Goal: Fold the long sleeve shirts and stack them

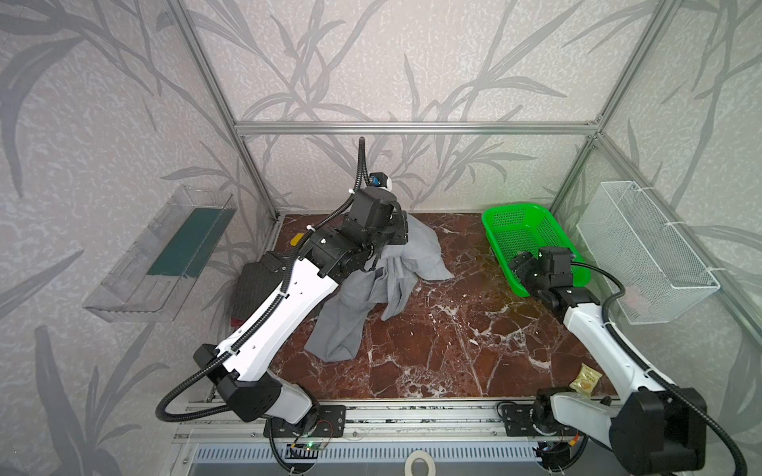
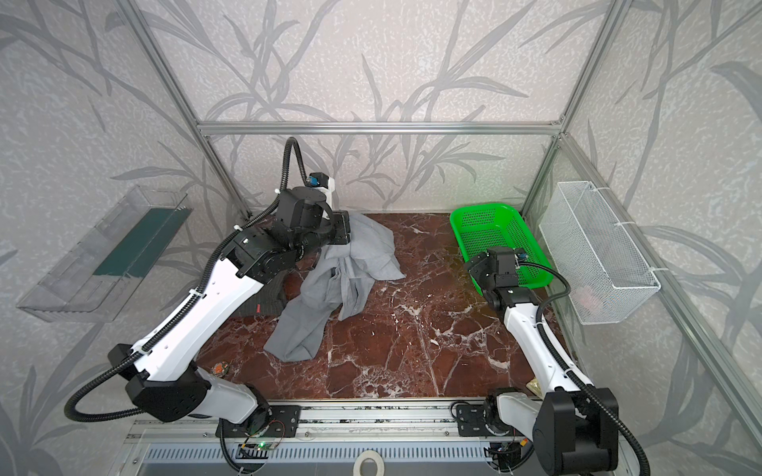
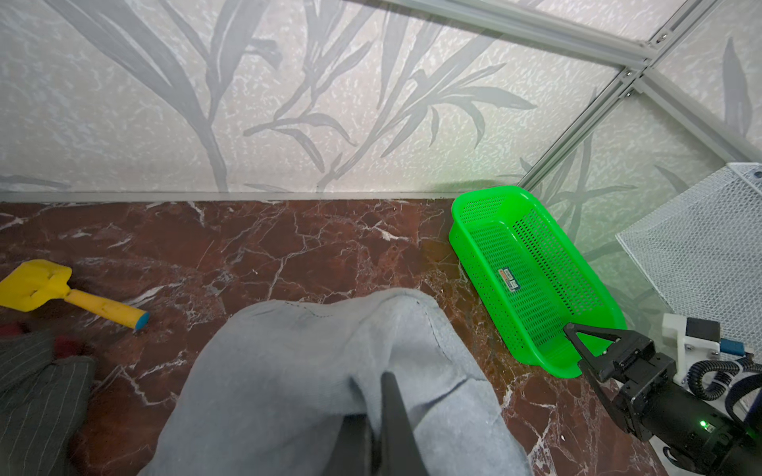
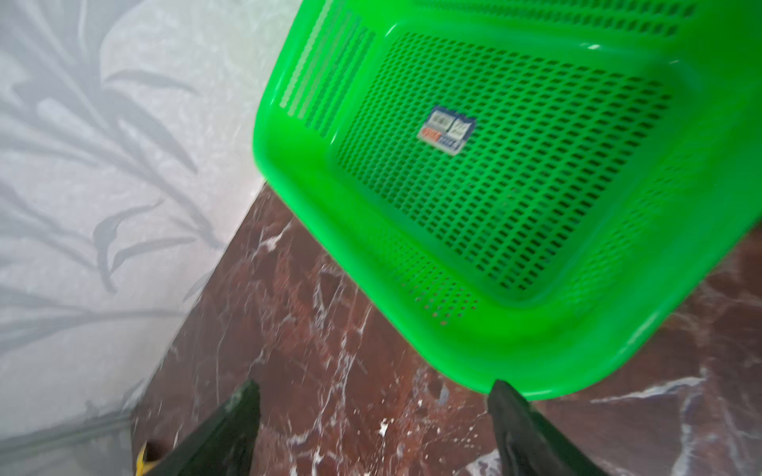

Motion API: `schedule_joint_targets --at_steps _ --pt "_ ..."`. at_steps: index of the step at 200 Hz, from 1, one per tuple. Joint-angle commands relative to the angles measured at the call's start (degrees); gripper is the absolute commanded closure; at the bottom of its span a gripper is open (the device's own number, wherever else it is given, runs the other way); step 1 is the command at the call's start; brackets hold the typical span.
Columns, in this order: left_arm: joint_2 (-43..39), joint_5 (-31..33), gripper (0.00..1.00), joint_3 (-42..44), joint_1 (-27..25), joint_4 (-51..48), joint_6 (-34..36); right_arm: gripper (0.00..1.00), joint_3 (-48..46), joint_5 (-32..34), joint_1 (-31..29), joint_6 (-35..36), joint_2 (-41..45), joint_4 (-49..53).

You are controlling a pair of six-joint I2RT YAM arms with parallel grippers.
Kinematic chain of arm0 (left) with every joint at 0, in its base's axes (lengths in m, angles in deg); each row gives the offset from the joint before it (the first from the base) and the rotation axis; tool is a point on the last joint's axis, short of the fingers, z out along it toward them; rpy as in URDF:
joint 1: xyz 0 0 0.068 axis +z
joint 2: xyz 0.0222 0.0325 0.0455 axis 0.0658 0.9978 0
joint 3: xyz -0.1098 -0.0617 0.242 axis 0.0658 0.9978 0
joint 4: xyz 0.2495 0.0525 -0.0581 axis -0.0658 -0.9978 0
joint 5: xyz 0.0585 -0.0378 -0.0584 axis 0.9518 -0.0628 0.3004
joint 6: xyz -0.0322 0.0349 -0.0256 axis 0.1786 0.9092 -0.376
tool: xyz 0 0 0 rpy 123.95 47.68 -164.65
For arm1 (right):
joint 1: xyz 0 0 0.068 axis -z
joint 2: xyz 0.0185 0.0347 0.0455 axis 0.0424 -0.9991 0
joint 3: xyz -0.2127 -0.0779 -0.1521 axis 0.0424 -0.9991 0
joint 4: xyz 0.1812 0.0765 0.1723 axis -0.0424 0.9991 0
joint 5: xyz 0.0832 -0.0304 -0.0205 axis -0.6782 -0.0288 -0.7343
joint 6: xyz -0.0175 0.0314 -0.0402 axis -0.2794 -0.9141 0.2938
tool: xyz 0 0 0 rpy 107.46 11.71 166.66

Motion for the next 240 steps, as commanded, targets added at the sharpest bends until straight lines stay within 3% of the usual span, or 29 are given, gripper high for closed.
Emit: schedule_joint_targets --at_steps 1,23,45,66,103,141,159,176,186,210,240 --pt "1.75 0.97 1.00 -2.96 0.46 -3.82 -2.59 0.15 -0.62 -5.99 -6.75 4.82 2.67 -2.41" --pt "4.28 -0.95 1.00 -4.30 1.49 -5.89 -4.18 0.15 0.78 -7.16 -15.59 6.55 5.51 -2.73" --pt "6.03 -3.98 1.00 -4.74 3.14 -6.72 -6.33 0.15 -1.53 -7.15 -24.06 7.00 9.73 -9.83" --pt "6.99 -6.41 1.00 -4.59 4.02 -6.72 -8.16 0.14 -3.79 -8.91 -29.43 8.93 8.36 -17.45" --pt "7.15 -7.74 1.00 -3.47 4.25 -6.33 -10.69 0.13 -4.72 -7.61 -33.99 14.23 1.31 -24.57" --pt "5.97 -8.75 1.00 -2.09 4.76 -5.57 -12.17 0.15 -4.21 -7.51 -34.21 13.26 -6.68 -28.73" --pt "5.35 -10.10 1.00 -0.84 4.86 -4.88 -12.86 0.30 -2.76 -7.72 -34.30 14.12 -8.96 -29.91" --pt "4.31 -10.59 1.00 0.91 5.06 -4.69 -12.67 0.55 -1.71 -6.35 -34.22 15.83 -8.61 -30.08" --pt "3.27 -10.53 0.94 2.46 5.33 -4.62 -12.21 0.72 -0.96 -4.65 -34.21 17.82 -7.27 -28.23" --pt "-0.08 -11.69 0.76 8.01 8.25 -4.03 -10.88 1.00 0.98 -4.92 -31.65 20.84 -2.88 -23.16" --pt "-3.01 -15.32 0.45 12.74 12.24 -5.23 -7.18 1.00 3.97 -6.11 -26.10 22.01 2.97 -14.01"
